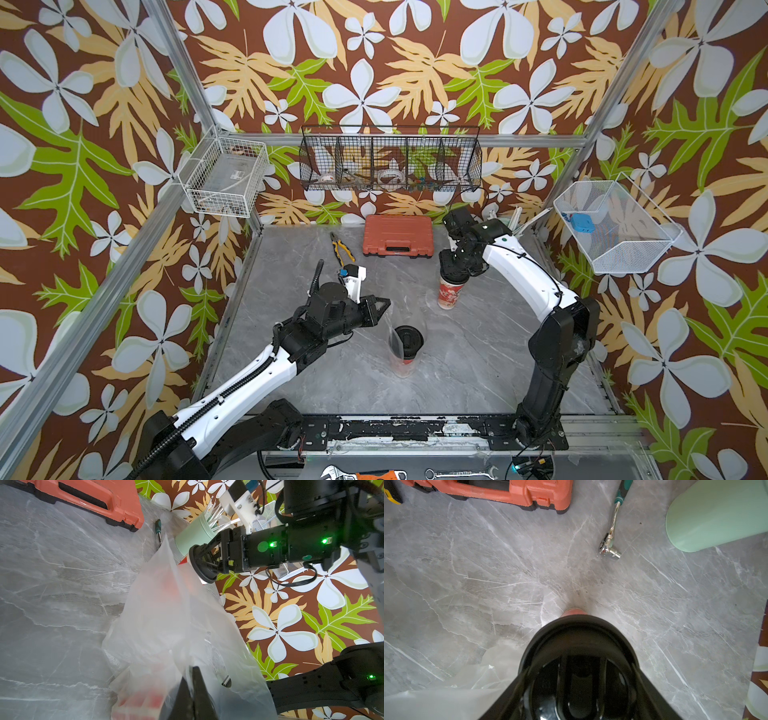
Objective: Pack milk tea into plastic carrier bags
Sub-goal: Pick up the milk tea cup at the center of the board, then place the milk tea cup in the plastic carrier bag.
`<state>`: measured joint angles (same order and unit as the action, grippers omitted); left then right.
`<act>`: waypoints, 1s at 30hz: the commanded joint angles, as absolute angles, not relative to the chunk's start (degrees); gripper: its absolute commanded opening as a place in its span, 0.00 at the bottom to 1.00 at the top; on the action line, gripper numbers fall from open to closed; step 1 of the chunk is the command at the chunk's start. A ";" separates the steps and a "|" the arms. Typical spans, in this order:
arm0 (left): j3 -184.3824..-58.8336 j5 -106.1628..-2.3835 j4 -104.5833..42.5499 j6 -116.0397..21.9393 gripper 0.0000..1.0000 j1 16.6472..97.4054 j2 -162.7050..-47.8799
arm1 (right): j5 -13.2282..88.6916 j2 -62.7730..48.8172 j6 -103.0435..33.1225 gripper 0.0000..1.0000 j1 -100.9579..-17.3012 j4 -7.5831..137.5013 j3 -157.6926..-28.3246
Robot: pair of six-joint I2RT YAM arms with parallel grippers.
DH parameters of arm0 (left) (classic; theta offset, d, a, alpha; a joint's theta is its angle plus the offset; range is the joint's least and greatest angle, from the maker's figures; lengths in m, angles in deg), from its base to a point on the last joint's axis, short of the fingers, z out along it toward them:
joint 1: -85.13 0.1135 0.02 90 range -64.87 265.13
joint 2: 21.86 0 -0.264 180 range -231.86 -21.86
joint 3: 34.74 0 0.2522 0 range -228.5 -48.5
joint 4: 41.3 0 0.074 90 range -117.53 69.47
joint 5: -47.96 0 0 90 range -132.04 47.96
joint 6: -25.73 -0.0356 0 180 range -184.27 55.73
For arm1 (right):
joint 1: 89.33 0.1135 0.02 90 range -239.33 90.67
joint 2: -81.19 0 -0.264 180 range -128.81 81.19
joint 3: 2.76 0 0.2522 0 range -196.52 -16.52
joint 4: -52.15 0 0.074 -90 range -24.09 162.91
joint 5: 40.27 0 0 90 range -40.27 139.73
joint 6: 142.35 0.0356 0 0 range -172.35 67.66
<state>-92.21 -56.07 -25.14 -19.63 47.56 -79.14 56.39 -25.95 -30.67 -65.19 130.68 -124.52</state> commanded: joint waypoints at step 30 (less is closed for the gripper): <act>-93.99 -57.56 -28.19 -19.01 0.00 47.61 -84.00 | 42.70 -13.29 -20.44 0.59 -56.49 139.77 -154.47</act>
<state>-93.30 -57.92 -27.87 -18.36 47.56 -83.84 43.62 -13.81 -22.61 -58.04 138.99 -153.20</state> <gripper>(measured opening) 0.050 0.613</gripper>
